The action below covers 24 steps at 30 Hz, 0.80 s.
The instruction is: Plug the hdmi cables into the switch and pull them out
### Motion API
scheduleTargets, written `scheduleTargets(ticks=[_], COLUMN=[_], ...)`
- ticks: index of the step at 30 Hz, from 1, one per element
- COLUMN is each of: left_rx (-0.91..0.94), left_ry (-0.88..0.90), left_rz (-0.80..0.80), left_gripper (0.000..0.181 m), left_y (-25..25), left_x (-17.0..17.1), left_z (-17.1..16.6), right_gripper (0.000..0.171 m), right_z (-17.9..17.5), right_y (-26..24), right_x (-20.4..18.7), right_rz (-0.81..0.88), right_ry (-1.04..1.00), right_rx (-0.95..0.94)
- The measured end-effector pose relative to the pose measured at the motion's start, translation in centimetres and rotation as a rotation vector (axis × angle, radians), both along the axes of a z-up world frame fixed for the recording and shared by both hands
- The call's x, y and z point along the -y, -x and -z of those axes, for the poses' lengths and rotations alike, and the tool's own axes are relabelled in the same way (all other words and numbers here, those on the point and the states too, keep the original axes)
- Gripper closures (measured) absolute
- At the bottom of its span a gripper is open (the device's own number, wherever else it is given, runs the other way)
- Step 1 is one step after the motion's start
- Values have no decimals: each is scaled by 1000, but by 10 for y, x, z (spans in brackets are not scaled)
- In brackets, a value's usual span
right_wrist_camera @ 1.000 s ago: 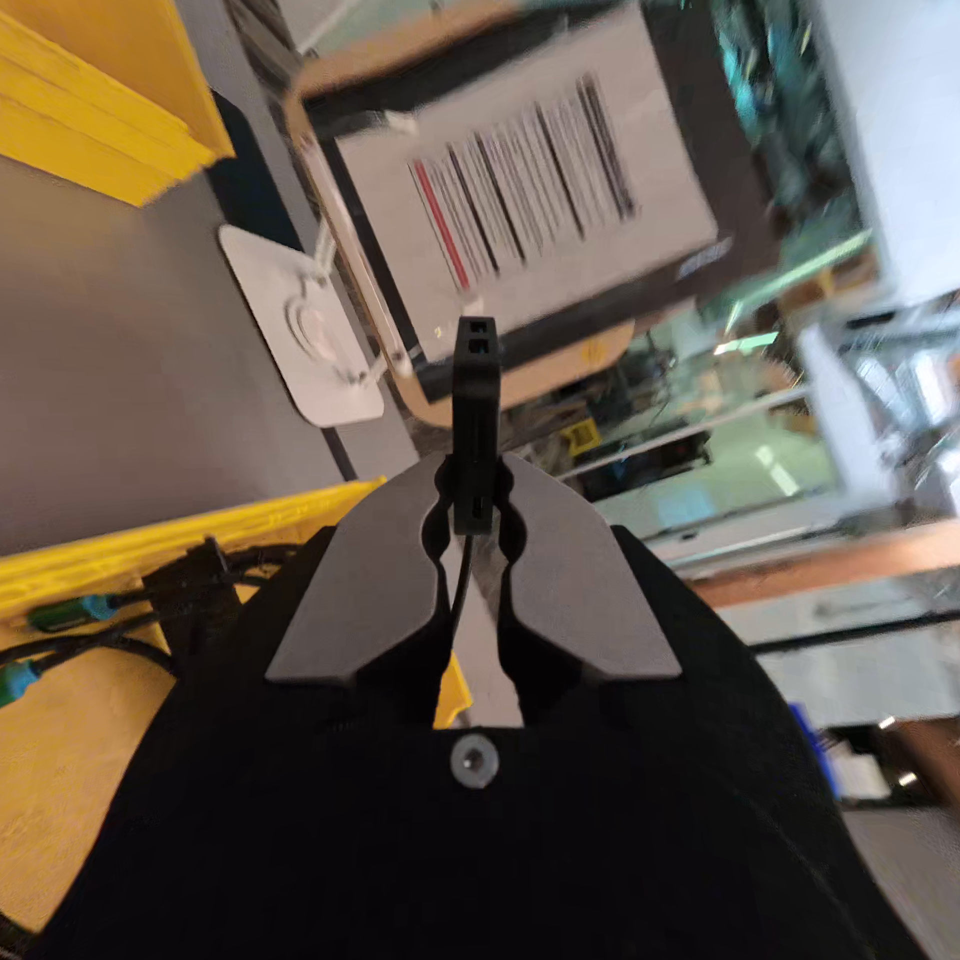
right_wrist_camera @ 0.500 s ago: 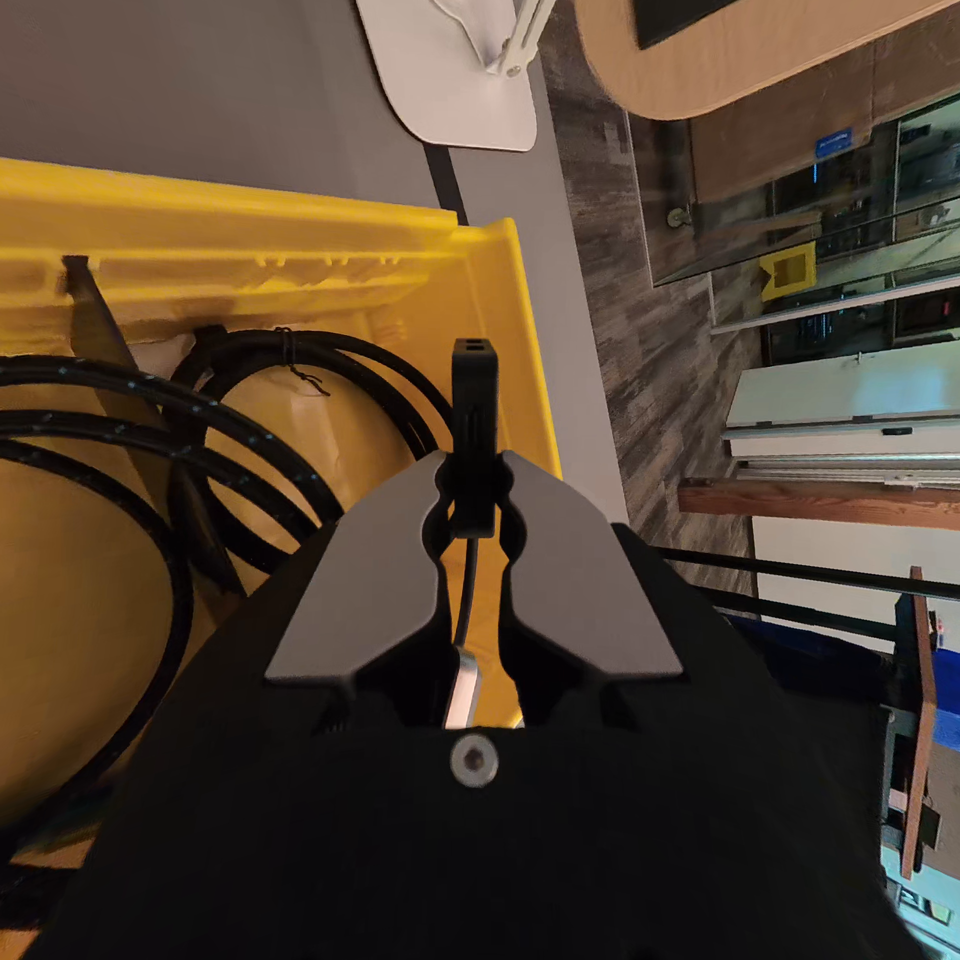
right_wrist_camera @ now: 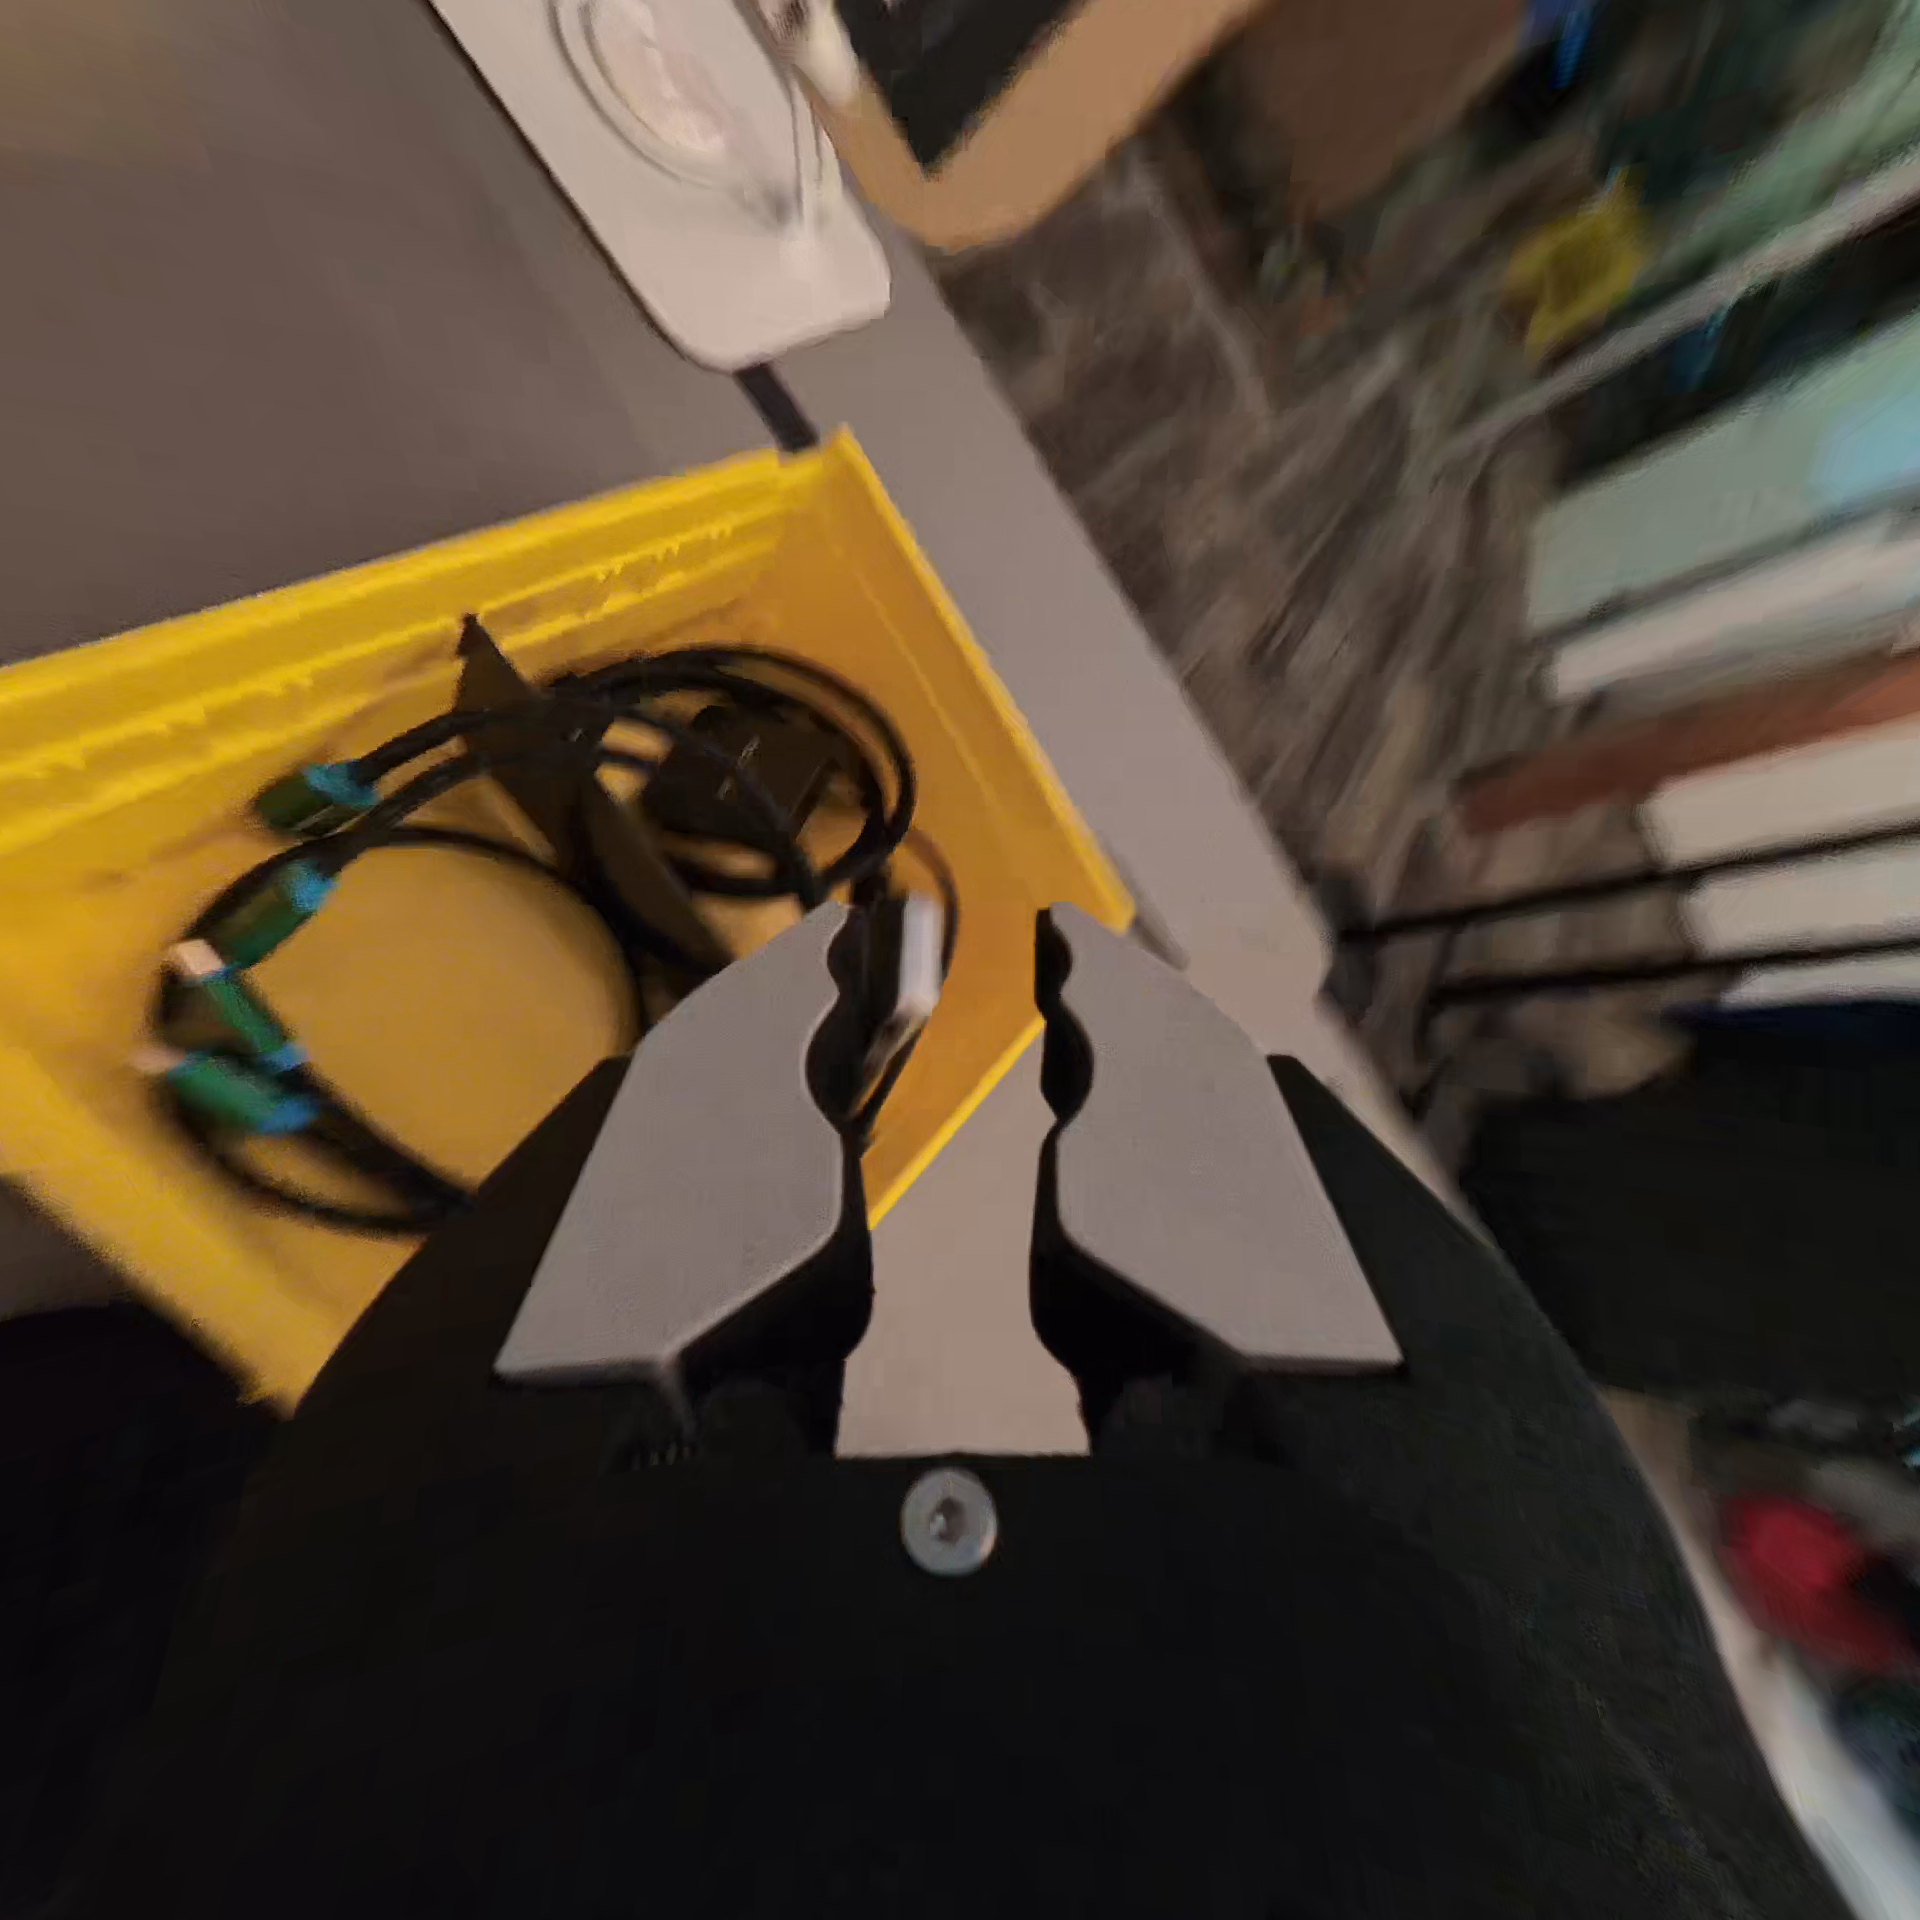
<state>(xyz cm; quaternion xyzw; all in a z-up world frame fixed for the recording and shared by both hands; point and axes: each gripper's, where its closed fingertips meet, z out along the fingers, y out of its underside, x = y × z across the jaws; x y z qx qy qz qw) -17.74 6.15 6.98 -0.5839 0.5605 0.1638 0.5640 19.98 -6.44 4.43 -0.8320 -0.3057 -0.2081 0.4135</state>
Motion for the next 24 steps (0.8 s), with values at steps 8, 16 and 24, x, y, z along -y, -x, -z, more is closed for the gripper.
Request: scheduleTargets(ticks=[8, 16, 24], left_rx=[325, 448, 461], left_ry=[628, 1074, 1176], left_rz=[-481, -774, -807], left_gripper=[125, 116, 168], left_y=[139, 184, 185], left_x=[-30, -37, -40], left_z=[65, 142, 165], right_gripper=[125, 137, 154], right_z=[80, 141, 146], right_y=[-57, -61, -57], right_x=[59, 56, 50], right_rz=[429, 515, 545], right_ry=[438, 692, 744], right_rx=[-458, -571, -544])
